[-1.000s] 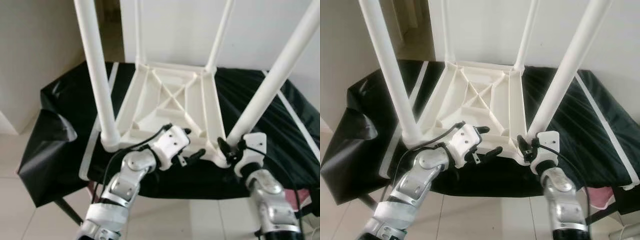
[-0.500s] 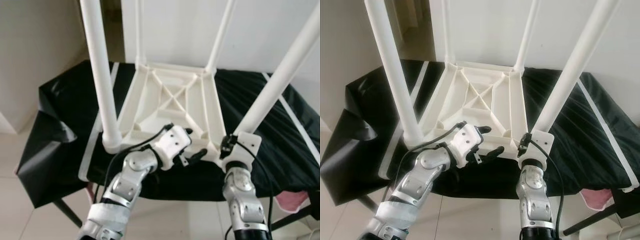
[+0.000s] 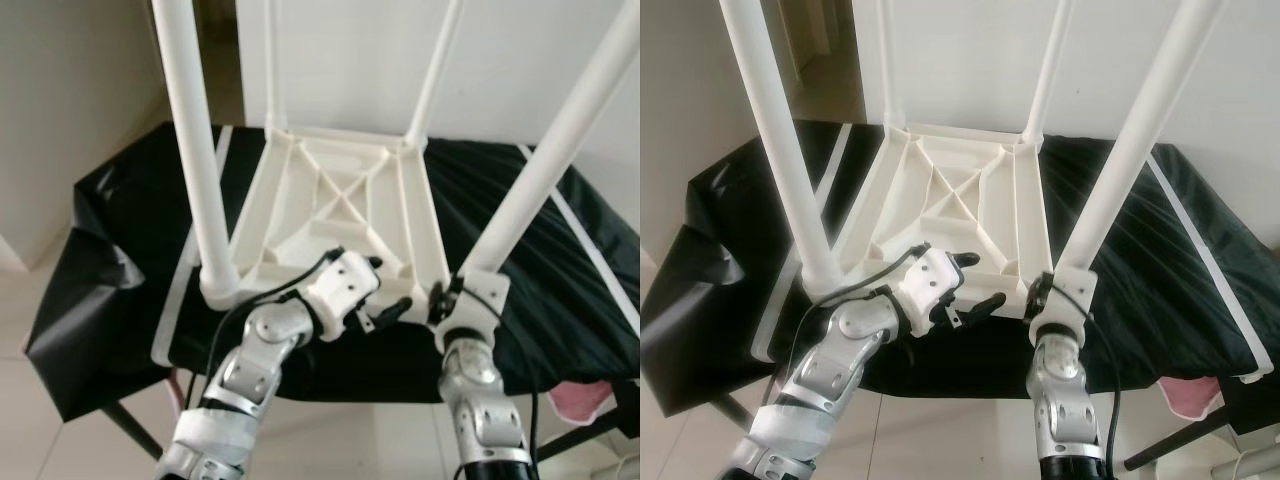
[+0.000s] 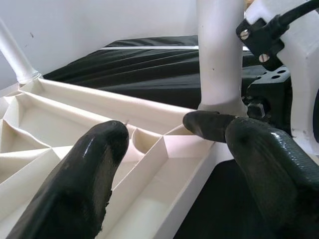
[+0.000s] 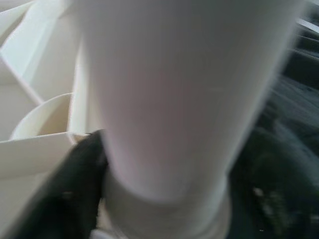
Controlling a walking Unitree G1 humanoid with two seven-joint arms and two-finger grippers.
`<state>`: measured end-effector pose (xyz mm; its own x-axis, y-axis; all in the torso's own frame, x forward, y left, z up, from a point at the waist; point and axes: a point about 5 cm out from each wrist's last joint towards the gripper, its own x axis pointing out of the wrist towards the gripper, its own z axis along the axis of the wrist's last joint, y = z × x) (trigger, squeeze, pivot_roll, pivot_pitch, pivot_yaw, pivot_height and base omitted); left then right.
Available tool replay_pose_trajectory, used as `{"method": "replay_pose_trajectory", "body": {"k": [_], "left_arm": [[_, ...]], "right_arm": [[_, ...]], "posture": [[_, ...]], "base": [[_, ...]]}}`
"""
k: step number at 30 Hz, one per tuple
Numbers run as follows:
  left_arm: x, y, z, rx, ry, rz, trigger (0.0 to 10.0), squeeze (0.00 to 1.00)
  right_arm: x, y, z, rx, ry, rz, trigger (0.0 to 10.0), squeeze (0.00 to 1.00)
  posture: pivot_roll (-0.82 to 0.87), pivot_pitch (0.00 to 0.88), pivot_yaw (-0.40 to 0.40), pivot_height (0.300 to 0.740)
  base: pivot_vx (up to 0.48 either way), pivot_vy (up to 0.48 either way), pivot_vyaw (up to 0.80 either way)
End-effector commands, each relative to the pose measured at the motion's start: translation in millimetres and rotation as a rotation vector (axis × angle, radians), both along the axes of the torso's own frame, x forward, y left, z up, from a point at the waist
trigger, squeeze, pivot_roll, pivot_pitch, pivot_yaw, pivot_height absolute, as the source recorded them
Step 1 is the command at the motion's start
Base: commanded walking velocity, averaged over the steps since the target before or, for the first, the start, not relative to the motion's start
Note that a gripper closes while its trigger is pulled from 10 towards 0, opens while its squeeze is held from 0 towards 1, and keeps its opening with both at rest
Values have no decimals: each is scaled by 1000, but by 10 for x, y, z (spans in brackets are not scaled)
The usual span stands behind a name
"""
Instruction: Building children table
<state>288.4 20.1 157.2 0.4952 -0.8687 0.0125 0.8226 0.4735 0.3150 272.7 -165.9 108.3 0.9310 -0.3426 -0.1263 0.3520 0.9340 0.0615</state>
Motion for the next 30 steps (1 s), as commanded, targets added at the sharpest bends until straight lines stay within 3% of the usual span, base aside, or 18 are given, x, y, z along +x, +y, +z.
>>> {"method": "replay_pose_trajectory", "body": {"k": [1,3,10,13,16,17,18,19,21,30], "left_arm": [[25,-5,22,-16,-33,80,10000,0],[33,-1,29,-15,-37,80,10000,0],[38,0,34,-15,-41,82,10000,0],[31,2,25,-17,-40,84,10000,0],[28,23,14,-15,-43,88,10000,0],[29,29,12,-14,-43,89,10000,0],[29,29,12,-14,-43,89,10000,0],[34,43,5,-9,-43,90,10000,0],[36,46,5,-8,-43,90,10000,0],[43,29,19,-6,-49,82,10000,0]], "right_arm": [[-28,83,-29,63,-2,8,10000,1000],[-31,69,21,96,-54,58,10000,1000],[-40,22,53,98,-84,100,10000,1000],[-69,-47,60,47,-93,157,10000,1000],[-144,-117,73,-17,-108,301,10000,1000],[-163,-149,75,-21,-112,317,10000,761],[-163,-149,75,-21,-112,317,10000,761],[-192,-216,91,-5,-125,377,9451,0],[-201,-252,100,7,-130,405,10000,0],[-167,-407,174,-49,-145,558,10000,0]], "posture": [[-37,4,-42,740],[-40,4,-44,740],[-42,5,-47,740],[-41,6,-50,740],[-42,2,-48,740],[-42,2,-48,740],[-42,2,-48,740],[-44,0,-43,740],[-44,0,-42,740],[-50,0,-38,740]], "base": [[0,0,0],[0,0,0],[0,0,0],[0,0,0],[0,0,0],[0,0,0],[0,0,0],[0,0,0],[0,0,0],[0,0,0]]}}
